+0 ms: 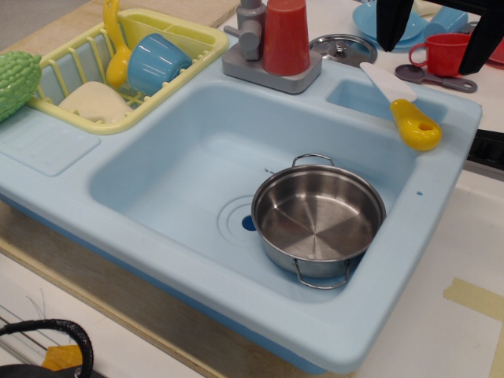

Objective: Put knife in pot or pan

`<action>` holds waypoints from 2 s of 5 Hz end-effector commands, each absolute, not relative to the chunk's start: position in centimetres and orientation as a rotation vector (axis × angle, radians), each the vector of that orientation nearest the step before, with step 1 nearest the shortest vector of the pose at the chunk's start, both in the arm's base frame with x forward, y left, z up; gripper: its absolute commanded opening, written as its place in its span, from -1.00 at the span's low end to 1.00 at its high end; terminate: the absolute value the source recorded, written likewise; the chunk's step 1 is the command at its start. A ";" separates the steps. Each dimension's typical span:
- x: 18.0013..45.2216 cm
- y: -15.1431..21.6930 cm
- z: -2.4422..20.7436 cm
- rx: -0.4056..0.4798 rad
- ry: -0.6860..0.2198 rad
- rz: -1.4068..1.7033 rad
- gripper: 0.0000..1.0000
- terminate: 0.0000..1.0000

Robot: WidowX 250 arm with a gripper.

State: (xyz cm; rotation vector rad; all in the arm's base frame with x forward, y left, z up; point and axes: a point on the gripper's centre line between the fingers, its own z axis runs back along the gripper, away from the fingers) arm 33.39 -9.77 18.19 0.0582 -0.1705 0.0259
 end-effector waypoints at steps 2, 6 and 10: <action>33.3 -9.6 17.2 0.041 -0.202 0.163 1.00 -1.00; 34.3 -9.0 14.1 -0.012 -0.192 0.308 1.00 -1.00; 30.6 -8.1 15.0 0.011 -0.240 0.368 -1.00 -1.00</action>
